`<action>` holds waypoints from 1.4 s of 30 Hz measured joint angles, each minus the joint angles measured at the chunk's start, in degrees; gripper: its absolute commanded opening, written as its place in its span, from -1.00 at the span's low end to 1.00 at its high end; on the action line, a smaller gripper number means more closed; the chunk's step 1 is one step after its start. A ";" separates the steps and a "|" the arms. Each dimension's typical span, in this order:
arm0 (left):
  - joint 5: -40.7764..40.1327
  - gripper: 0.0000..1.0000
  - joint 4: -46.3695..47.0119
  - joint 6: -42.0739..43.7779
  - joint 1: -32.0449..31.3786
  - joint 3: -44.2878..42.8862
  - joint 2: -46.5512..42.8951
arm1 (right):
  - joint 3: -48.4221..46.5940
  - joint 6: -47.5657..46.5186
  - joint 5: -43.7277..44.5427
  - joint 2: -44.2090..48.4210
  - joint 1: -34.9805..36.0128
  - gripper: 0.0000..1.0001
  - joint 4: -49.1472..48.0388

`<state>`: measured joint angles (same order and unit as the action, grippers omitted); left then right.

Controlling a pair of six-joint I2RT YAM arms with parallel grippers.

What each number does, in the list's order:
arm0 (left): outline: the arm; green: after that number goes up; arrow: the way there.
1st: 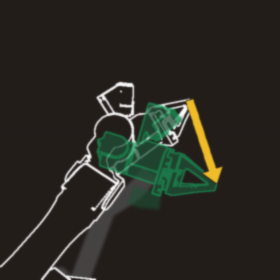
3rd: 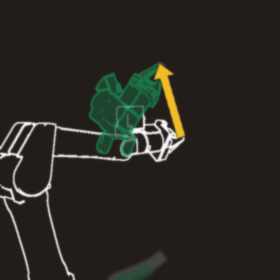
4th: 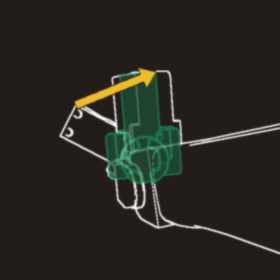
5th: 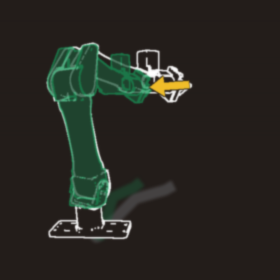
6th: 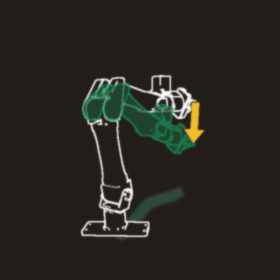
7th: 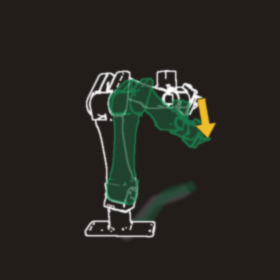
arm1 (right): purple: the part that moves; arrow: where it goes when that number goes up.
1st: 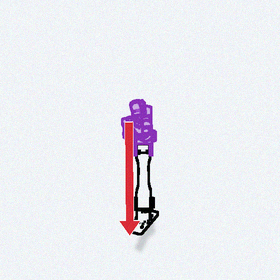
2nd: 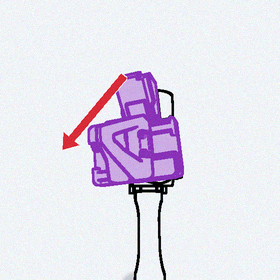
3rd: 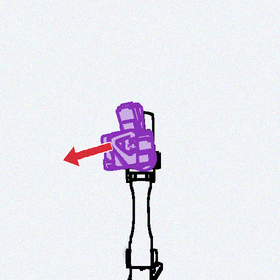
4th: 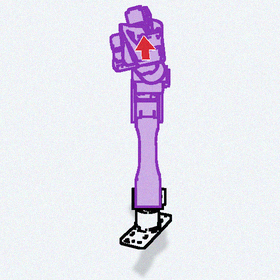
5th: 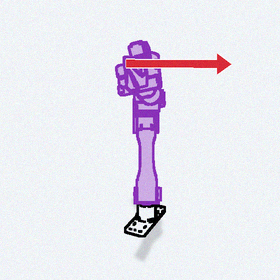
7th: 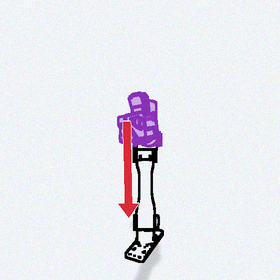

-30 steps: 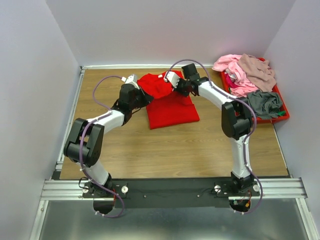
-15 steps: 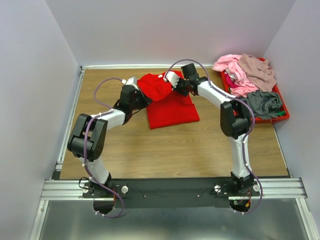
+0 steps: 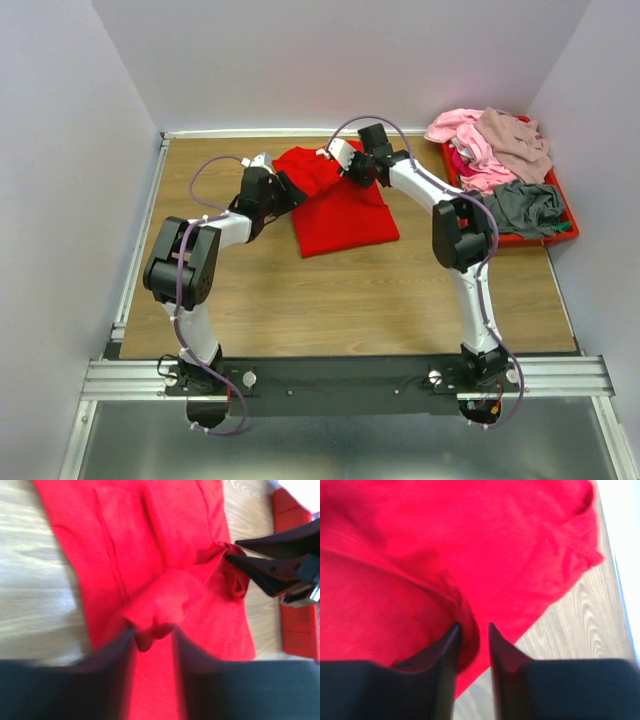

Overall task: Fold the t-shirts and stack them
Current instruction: Fold the tshirt

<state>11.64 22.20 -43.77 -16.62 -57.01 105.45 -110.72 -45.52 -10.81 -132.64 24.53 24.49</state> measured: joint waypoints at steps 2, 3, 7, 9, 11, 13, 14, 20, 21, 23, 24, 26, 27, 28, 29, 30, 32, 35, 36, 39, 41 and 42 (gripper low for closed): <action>-0.26 0.74 -0.04 -0.66 0.74 -0.55 0.50 | -2.93 0.76 2.16 -2.23 0.00 0.30 -0.11; -0.55 0.75 0.00 -0.63 1.16 -0.74 0.52 | -4.70 1.33 3.89 -3.58 0.00 0.62 -0.37; -2.23 0.77 0.07 0.35 2.67 -1.75 -0.07 | -6.60 4.15 11.69 -5.51 -0.11 1.00 -3.41; -3.69 0.77 -0.11 2.10 3.02 -1.79 -1.90 | -6.82 5.55 14.84 -5.49 -0.37 1.00 -4.83; -5.35 0.77 -0.39 4.46 3.19 -1.79 -4.85 | -7.13 6.29 16.59 -5.46 -0.63 1.00 -5.90; -6.71 0.77 -0.87 7.10 3.19 -1.75 -8.79 | -7.10 6.78 18.16 -5.07 -1.14 1.00 -6.71; -6.97 0.79 -1.27 9.46 3.19 -1.57 -11.10 | -6.99 7.04 18.75 -4.74 -1.49 1.00 -6.99; -5.29 0.92 -0.39 13.35 3.26 3.52 -20.70 | -1.05 8.52 18.36 0.37 -3.63 1.00 -8.39; -4.35 0.89 -0.22 13.75 3.37 5.18 -21.44 | 1.81 8.44 15.96 2.73 -4.09 1.00 -8.50; -1.03 0.79 -0.33 13.90 3.54 8.90 -21.66 | 7.72 7.61 11.30 7.26 -4.74 1.00 -8.63; 0.68 0.69 -0.55 13.70 3.54 10.43 -21.44 | 13.27 4.76 5.88 9.94 -5.07 1.00 -7.85; 3.89 0.67 -1.42 12.90 3.37 13.31 -21.40 | 21.99 -1.25 -2.19 19.15 -5.77 1.00 -6.91; 5.18 0.67 -2.10 12.20 3.19 14.64 -21.40 | 26.86 -4.94 -6.29 23.89 -5.75 0.99 -4.59; 6.27 0.67 -2.29 11.37 2.82 16.09 -21.42 | 29.73 -7.65 -9.49 26.38 -5.73 0.97 -4.04; 6.75 0.66 -2.34 10.88 2.40 16.98 -21.53 | 34.10 -11.08 -12.98 30.91 -5.53 0.96 -2.58; 7.26 0.70 -2.10 9.25 1.68 18.93 -22.14 | 36.30 -13.90 -15.34 33.07 -5.44 0.95 -1.70; 7.50 0.74 -2.08 6.47 0.28 22.49 -23.89 | 40.30 -18.49 -19.08 36.15 -4.90 0.87 -0.92; 7.28 0.75 -1.64 1.70 -2.49 26.32 -25.40 | 44.44 -22.77 -21.11 36.09 -4.68 0.77 -0.02; 7.06 0.75 -1.46 0.13 -3.63 26.91 -25.31 | 45.20 -23.61 -21.18 35.34 -4.72 0.73 0.57; 6.05 0.75 -0.57 -3.48 -6.12 26.75 -23.41 | 45.55 -24.68 -21.16 33.81 -4.72 0.73 1.29; 4.70 0.71 -0.13 -5.35 -7.61 26.14 -21.31 | 45.55 -24.83 -21.11 33.20 -4.72 0.73 1.25; 4.15 0.68 0.00 -5.84 -8.15 25.83 -20.28 | 45.55 -24.81 -21.09 33.07 -4.72 0.73 1.22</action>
<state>15.79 22.20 -49.60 -24.77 -31.18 85.17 -65.17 -70.32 -31.90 -99.57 19.81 25.71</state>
